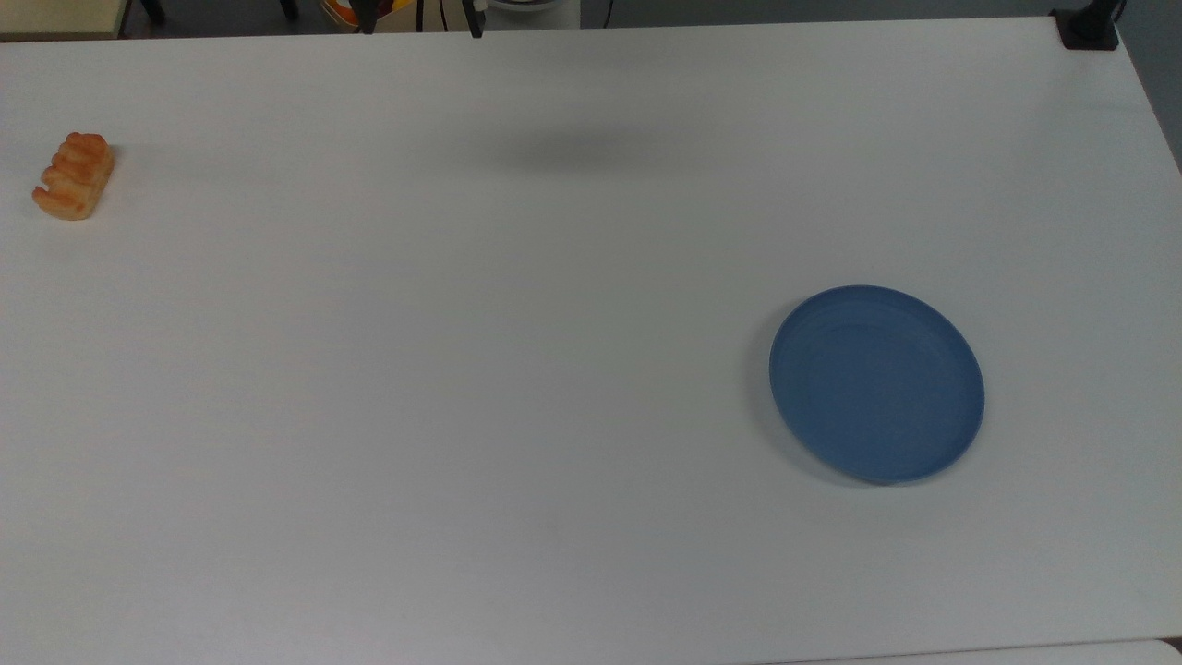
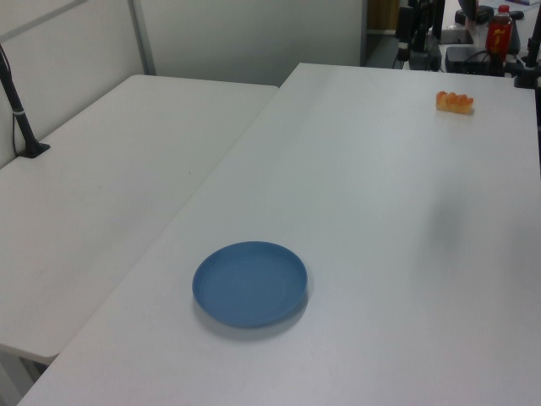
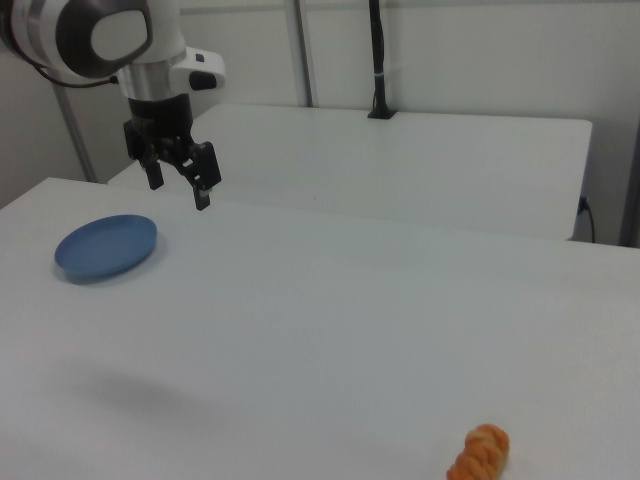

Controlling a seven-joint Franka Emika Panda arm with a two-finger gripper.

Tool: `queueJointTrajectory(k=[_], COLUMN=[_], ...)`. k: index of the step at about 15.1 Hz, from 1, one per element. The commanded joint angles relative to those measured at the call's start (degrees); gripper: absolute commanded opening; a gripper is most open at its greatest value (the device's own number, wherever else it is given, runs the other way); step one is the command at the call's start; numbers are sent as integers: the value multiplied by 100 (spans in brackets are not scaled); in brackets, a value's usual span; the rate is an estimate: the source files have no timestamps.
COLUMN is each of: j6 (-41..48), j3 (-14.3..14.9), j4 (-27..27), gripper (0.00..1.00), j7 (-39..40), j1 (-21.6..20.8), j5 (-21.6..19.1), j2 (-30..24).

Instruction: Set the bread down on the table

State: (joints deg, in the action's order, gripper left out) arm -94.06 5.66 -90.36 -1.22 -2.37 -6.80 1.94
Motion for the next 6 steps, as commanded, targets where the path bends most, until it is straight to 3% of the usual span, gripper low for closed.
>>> queueJointTrajectory(k=[1,6], j6=[-183,-131], j3=[-56,-21], j4=[9,36], gripper=[100,100], j7=[17,35], j1=[62,175], j5=[64,-14], j2=[166,140])
